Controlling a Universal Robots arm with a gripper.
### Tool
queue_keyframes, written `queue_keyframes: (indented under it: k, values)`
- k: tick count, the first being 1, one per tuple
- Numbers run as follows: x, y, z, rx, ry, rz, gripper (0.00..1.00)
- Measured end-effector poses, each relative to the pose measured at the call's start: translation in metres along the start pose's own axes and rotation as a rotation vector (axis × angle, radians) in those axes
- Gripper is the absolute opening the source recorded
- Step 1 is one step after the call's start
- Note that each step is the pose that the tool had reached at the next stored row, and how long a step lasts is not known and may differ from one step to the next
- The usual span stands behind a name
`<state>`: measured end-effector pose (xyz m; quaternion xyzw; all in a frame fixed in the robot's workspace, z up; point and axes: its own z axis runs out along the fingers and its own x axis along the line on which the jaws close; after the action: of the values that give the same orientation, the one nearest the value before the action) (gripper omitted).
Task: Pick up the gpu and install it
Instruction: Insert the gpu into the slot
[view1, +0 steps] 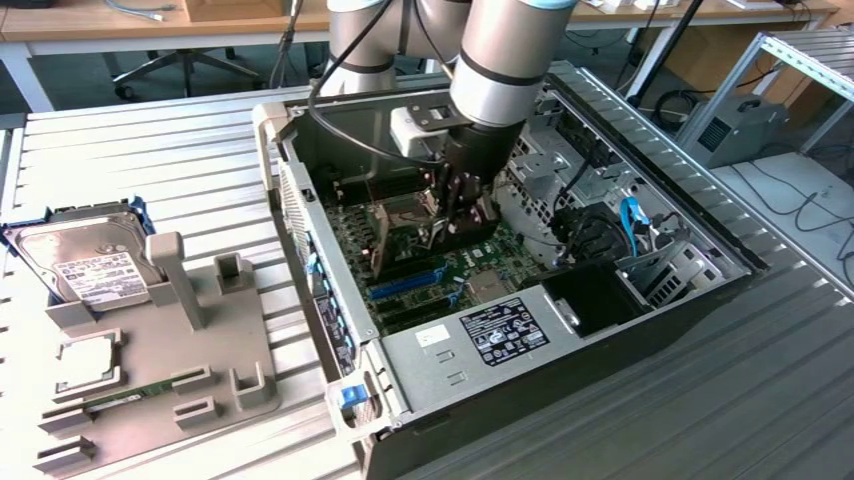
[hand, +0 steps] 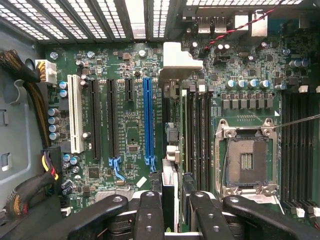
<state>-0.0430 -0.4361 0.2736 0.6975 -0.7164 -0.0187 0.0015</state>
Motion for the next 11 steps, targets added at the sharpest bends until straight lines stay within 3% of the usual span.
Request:
queue_keyframes:
  k: [11]
  values:
    - [0.015,0.0029,0.0005,0.0,-0.0001,0.0,0.26]
